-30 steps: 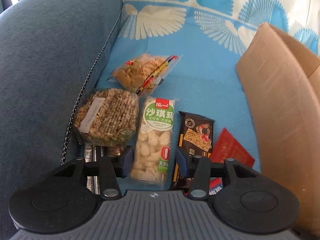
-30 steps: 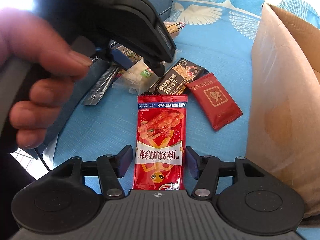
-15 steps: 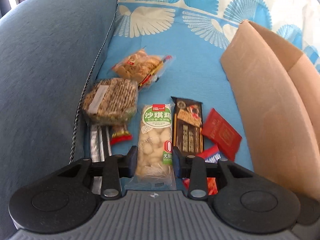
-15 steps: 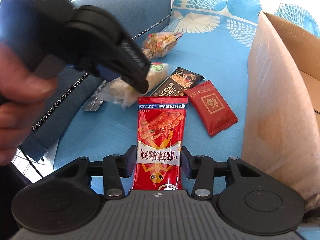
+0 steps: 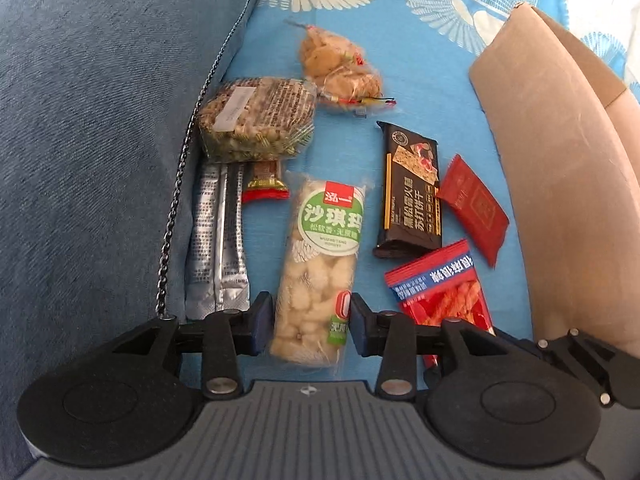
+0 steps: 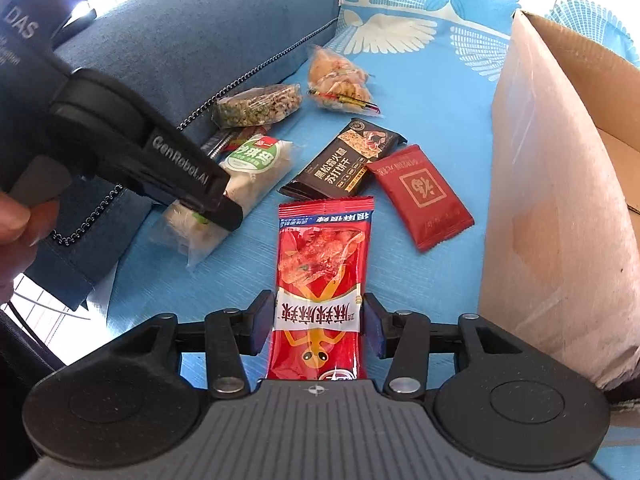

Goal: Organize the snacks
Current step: 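Grasp the red spicy strip bag with right gripper while left grasps white peanut pack, then lift and carry the red bag and white pack over the box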

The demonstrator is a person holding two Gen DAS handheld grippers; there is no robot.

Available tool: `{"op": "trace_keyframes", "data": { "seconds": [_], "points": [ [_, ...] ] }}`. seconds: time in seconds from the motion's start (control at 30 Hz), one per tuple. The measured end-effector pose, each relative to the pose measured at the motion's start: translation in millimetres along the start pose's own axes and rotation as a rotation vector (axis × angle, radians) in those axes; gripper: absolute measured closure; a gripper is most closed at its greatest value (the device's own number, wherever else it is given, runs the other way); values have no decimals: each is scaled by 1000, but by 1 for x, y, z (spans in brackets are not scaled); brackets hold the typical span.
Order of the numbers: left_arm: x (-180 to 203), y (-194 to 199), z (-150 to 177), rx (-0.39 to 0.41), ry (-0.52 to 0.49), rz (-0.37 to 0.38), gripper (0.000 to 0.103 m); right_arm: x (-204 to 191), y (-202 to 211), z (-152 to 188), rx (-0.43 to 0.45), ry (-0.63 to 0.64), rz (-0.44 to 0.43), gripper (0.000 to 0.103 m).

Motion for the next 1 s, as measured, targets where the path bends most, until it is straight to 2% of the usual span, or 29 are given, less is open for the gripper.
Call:
{"op": "trace_keyframes", "data": {
  "seconds": [0.27,0.67,1.0],
  "points": [
    [7,-12,-8,-3,-25,-21,48,2,-4,0,-1,-9,7,51],
    [9,-14,-11,-1,-50,-37,47,19,-4,-1,6,-65,76,53],
    [9,-15,-12,1,-56,-41,47,21,-1,-2,24,-84,56,55]
  ]
}}
Point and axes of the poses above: each gripper's, at about its wrist camera, not at the fingertips, and y roughly against the way its jaws point, x to its right, z to its underside, the point moved 7 cm from there along -y, roughly the way its jaws point, and after that the axes turned 6 degrees about x, right-handed, at the moved point
